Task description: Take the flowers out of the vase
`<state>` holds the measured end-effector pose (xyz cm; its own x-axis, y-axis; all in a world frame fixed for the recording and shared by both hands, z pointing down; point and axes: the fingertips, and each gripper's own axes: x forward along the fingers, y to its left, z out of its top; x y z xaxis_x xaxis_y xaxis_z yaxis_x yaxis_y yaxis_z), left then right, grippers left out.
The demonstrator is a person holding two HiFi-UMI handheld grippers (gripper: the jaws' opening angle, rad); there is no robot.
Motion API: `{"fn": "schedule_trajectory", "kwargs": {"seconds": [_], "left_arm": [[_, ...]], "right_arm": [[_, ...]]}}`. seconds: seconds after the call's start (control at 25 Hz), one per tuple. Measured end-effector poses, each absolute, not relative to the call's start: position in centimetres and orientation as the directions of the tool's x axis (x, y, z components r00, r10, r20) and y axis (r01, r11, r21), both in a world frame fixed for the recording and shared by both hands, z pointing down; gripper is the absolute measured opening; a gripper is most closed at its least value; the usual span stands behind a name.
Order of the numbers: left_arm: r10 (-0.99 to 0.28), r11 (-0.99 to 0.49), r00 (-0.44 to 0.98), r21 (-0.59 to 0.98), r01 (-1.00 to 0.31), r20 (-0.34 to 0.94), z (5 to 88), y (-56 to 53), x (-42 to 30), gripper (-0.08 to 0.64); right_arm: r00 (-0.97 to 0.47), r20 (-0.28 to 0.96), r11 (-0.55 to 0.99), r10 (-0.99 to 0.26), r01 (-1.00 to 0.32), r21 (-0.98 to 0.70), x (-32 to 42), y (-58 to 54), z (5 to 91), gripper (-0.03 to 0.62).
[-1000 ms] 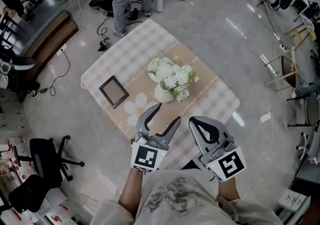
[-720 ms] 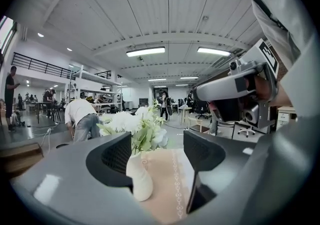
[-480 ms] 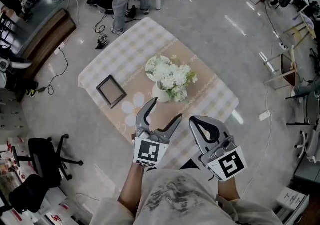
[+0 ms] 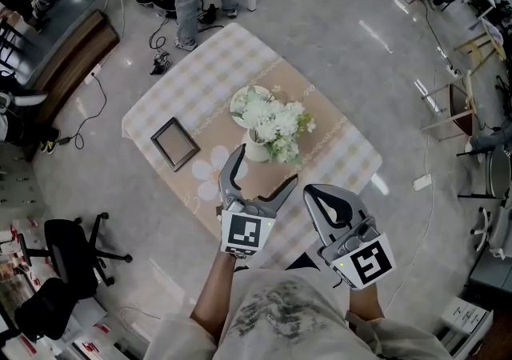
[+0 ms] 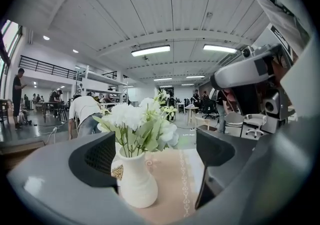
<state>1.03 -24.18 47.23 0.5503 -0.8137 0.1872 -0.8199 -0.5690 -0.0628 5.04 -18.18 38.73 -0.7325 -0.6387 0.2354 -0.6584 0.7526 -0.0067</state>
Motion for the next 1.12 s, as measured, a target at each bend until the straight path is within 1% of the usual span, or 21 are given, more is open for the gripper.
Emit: {"fn": "schedule_trajectory", "kwargs": {"seconds": [0.2,0.36,0.8,1.12], "left_arm": [[-0.828,-0.547,0.534,-0.041,-0.836,0.172,47.4,-25.1,1.4,0.541],[-0.841,-0.526,0.515,-0.031,-0.850,0.164,47.9,-26.0,1.7,0.591],[-0.870,-0.478,0.461,-0.074,-0.875,0.174,49.2,-28.6,2.3,0.592],[-0.882,-0.452,0.436,-0.058,-0.890,0.177,49.8,-29.6,2.3,0.588]], "right_arm": [[-0.728,0.242,0.748,-0.642,-0.664,-0.013,5.3,-18.4,39.0,0.015],[-0.726,0.240,0.745,-0.645,-0.666,-0.013,5.5,-18.3,39.1,0.015],[-0.714,0.257,0.734,-0.651,-0.678,-0.025,6.1,-18.4,39.7,0.015],[-0.713,0.259,0.732,-0.652,-0.681,-0.032,6.5,-18.5,40.1,0.015]]}}
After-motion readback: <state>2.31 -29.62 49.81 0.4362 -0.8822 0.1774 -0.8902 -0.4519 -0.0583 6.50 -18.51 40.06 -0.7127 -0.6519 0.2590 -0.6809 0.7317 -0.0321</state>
